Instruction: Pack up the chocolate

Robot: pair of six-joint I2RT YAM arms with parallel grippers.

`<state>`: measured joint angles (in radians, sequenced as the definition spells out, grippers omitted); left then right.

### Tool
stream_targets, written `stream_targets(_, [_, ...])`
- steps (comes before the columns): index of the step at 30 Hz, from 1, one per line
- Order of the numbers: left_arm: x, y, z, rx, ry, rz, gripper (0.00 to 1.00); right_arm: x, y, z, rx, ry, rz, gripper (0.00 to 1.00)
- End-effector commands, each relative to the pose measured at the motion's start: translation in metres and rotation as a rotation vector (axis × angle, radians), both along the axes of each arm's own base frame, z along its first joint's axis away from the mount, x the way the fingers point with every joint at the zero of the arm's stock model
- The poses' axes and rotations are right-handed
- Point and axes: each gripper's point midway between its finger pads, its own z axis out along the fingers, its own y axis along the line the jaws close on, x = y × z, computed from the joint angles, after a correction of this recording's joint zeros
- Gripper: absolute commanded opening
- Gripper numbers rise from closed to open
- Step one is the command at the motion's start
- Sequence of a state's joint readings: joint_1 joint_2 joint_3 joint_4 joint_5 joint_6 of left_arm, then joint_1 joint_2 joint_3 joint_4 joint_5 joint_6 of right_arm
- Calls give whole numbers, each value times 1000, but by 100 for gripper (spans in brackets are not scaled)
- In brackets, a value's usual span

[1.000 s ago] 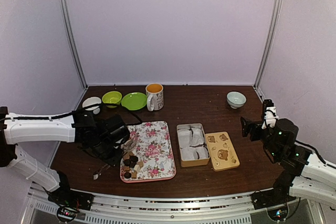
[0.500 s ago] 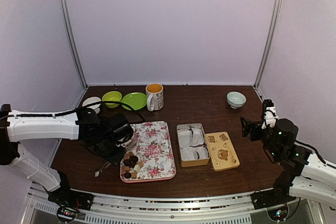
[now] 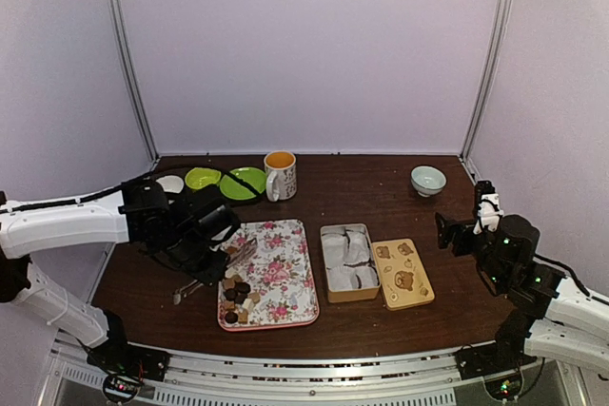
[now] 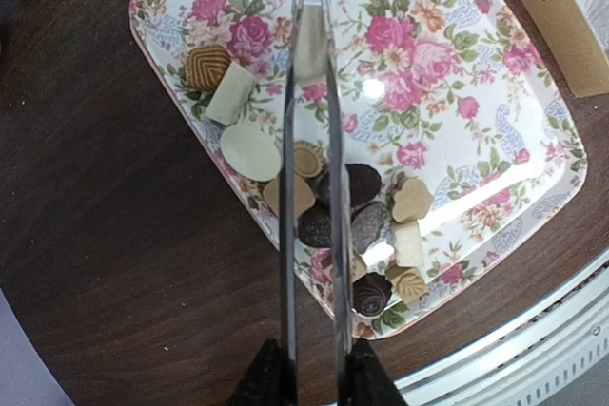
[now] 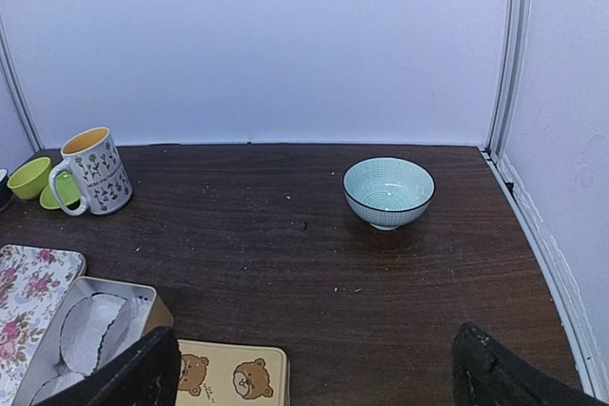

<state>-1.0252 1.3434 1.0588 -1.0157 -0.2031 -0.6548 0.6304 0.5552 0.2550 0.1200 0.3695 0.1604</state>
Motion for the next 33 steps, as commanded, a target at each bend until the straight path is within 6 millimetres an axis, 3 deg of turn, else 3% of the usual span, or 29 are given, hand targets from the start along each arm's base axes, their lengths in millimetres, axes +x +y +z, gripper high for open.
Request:
stream_targets(1, [1,-16,30,-124,-42,-29,23,1,-4,1,1,-2,-22,100])
stream_targets(10, [1,-69,76,-467,-85,-110,23,1,-4,2,2,-4,-21,100])
stream_targets(14, [4,-91,86,-552,-95,-137,23,0,-4,2,2,-5,-20,100])
stream_targets(25, [29,-138,77,-598,-125,-181,23,0,-4,2,1,-4,-21,100])
stream_targets(33, [38,-158,53,-556,-101,-211,23,0,-5,2,3,-6,-26,100])
